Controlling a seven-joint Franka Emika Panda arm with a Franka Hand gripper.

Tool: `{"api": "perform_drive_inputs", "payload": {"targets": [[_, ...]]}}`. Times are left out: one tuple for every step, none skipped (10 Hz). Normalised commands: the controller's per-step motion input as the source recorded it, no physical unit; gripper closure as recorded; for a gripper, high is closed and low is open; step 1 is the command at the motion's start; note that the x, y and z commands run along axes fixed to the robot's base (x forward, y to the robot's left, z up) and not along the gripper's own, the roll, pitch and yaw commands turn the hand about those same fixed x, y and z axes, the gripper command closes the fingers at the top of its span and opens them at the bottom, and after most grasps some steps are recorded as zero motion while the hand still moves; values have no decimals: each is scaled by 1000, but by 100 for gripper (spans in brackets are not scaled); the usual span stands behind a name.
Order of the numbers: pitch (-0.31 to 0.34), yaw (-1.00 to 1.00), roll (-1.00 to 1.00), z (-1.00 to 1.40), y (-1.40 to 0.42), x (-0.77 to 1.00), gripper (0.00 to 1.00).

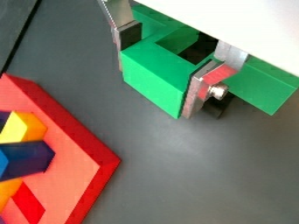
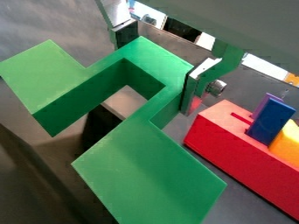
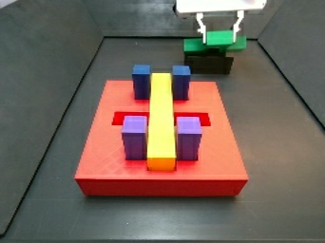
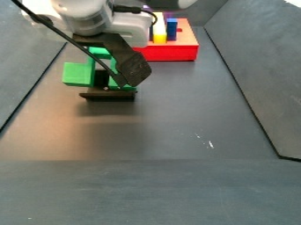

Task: Pick up the green object. Move up. Place the green object on the fixture. Regrasp the green object. Move to above the board. Insert the green object.
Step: Place the green object on the fixture, then regrasp the green object.

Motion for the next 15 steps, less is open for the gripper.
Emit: {"api": "perform_drive_inputs", "payload": {"targets": [[86, 97, -157, -166, -143, 0, 100], [89, 54, -26, -66, -49, 0, 100], [54, 0, 0, -71, 0, 0, 100], [0, 0, -37, -334, 0, 0, 100], [31, 0, 0, -200, 0, 0, 100], [37, 0, 0, -211, 43, 0, 100], [-17, 0, 0, 0, 0, 0, 100], [0, 0, 6, 0, 0, 0, 100], [0, 0, 0, 0, -6, 0, 100], [0, 0, 0, 0, 0, 0, 0], [0, 0, 0, -6, -46, 0, 0], [-89, 0, 343, 354, 0, -140, 0], [-160, 0, 554, 923, 0, -6, 0], [-106, 71, 509, 1000, 203, -26, 0], [0, 17, 671, 943, 91, -6, 0]]}}
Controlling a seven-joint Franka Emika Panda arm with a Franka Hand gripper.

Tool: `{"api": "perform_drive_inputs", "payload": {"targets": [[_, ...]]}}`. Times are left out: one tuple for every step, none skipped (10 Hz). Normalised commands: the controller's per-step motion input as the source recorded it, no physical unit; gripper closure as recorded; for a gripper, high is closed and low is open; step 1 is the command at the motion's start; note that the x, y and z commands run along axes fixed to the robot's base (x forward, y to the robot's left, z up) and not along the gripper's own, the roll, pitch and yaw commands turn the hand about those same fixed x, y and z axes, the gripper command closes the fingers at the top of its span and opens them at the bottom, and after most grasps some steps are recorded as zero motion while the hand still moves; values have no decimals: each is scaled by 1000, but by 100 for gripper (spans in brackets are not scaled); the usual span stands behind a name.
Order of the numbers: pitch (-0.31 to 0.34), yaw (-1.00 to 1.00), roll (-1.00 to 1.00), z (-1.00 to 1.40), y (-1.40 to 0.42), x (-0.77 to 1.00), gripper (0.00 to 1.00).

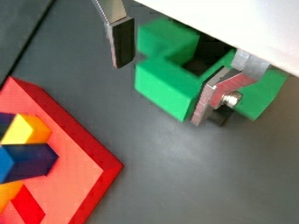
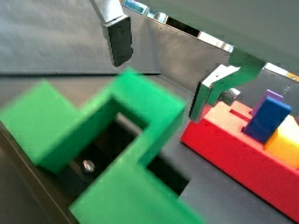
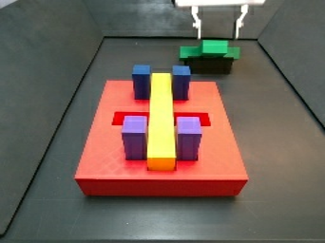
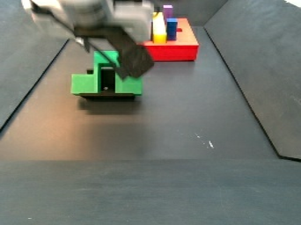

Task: Pick up the green object. Move up. Place the green object on the fixture. Regrasp the green object. Move to above the board. Insert the green object.
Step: Regrasp the green object.

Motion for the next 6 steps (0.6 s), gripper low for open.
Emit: {"api": "perform_drive_inputs", "payload": {"targets": [[-37, 0, 734, 920, 0, -6, 0], [-40, 0, 797, 883, 0, 0, 0], [0, 0, 986, 689, -86, 0, 0], [157, 0, 1000, 303, -266, 46, 0], [200, 0, 1000, 83, -340, 34, 0], [134, 0, 1000, 51, -343, 146, 0]]}}
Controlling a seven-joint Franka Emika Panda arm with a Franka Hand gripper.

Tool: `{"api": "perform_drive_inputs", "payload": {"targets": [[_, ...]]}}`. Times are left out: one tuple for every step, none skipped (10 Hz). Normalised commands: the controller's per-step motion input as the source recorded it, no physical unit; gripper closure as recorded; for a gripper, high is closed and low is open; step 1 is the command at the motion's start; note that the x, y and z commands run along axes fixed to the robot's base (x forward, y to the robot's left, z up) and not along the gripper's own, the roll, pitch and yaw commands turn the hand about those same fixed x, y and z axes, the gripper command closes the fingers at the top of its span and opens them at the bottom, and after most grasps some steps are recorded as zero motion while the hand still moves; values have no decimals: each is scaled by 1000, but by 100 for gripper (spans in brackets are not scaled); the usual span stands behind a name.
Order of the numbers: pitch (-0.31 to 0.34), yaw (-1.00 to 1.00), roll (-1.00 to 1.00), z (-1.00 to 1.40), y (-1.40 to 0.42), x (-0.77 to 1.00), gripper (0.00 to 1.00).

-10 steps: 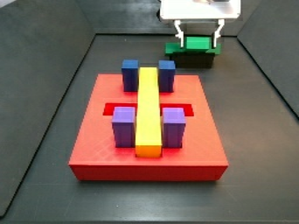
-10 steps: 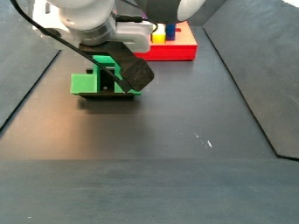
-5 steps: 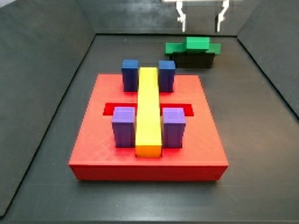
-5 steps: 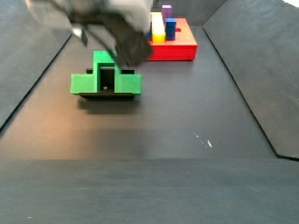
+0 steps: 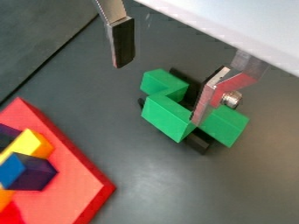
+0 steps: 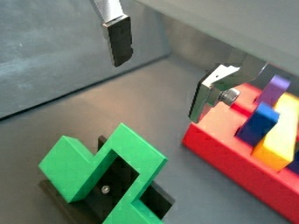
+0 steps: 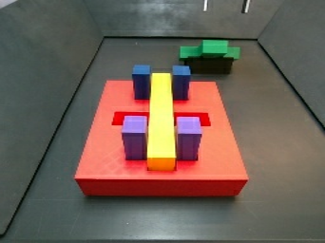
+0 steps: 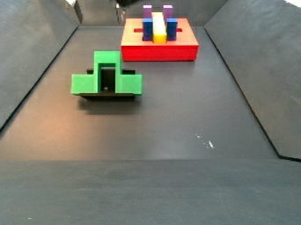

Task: Pick up the green object. Move up. Place the green object on the fixture. Regrasp the green object. Move to above the board. Insert the green object.
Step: Regrasp the green object.

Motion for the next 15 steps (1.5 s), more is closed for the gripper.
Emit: {"api": "perform_drive_inputs", "payload": {"targets": [[140, 0, 1000, 51, -343, 140, 0], [149, 0, 1000, 51, -343, 123, 0], [157, 0, 1000, 54, -346, 114, 0], [109, 0, 1000, 29, -346, 171, 0], [94, 0, 1000, 9, -357, 174, 0], [89, -3, 1000, 29, -340, 166, 0], [89, -3, 1000, 34, -337, 163, 0], [86, 0, 1000, 34, -337, 166, 0], [86, 0, 1000, 34, -334, 166, 0], [89, 0, 1000, 34, -334, 166, 0], [83, 0, 1000, 34, -334, 169, 0], [11, 0, 1000, -60, -100, 286, 0], [0, 174, 617, -217, 260, 409, 0], [60, 211, 897, -297, 31, 397, 0], [77, 203, 960, -234, 20, 394, 0]]}}
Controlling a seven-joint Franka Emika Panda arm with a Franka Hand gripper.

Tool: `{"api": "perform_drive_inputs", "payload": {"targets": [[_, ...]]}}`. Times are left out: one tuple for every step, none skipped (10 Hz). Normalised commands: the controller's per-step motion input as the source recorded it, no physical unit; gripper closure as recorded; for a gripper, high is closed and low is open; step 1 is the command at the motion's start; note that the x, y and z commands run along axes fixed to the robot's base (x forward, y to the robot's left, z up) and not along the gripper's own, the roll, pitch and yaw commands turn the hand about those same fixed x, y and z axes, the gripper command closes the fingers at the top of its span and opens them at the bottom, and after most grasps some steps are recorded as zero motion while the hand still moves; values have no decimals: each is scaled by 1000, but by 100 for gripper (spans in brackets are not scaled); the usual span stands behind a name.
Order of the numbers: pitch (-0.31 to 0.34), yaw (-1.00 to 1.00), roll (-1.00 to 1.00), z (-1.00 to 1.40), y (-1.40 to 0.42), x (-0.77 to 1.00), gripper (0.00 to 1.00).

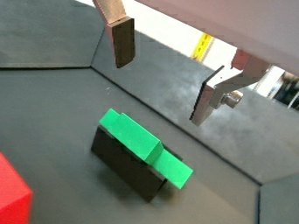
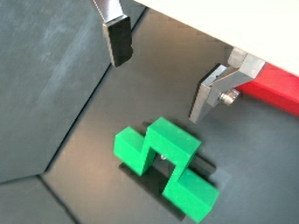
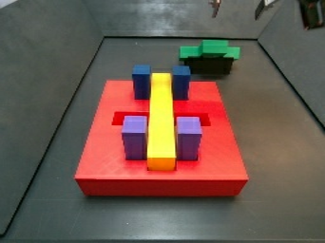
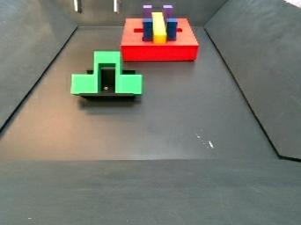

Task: Pick up the green object. Move up. Place the green object on the fixture. Regrasp the green object. Move to above the board. Insert the green object.
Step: Regrasp the green object.

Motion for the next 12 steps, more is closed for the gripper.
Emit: {"api": "perform_drive_inputs", "payload": {"targets": [[0, 237, 546, -251, 357, 234, 0], [0, 349, 286, -240, 466, 34, 0], [9, 394, 363, -246, 354, 0, 0], [31, 246, 463, -223, 0, -14, 0], [26, 194, 640, -297, -111, -106, 0], [0, 146, 777, -389, -203, -386, 0], [0, 89, 597, -249, -243, -297, 0], [0, 3, 420, -123, -166, 0, 0], [0, 0, 283, -74, -3, 0, 0], [0, 69, 9, -109, 0, 0, 0], [6, 0, 0, 0, 0, 17, 0], [0, 14, 0, -280, 137, 77, 0]]}}
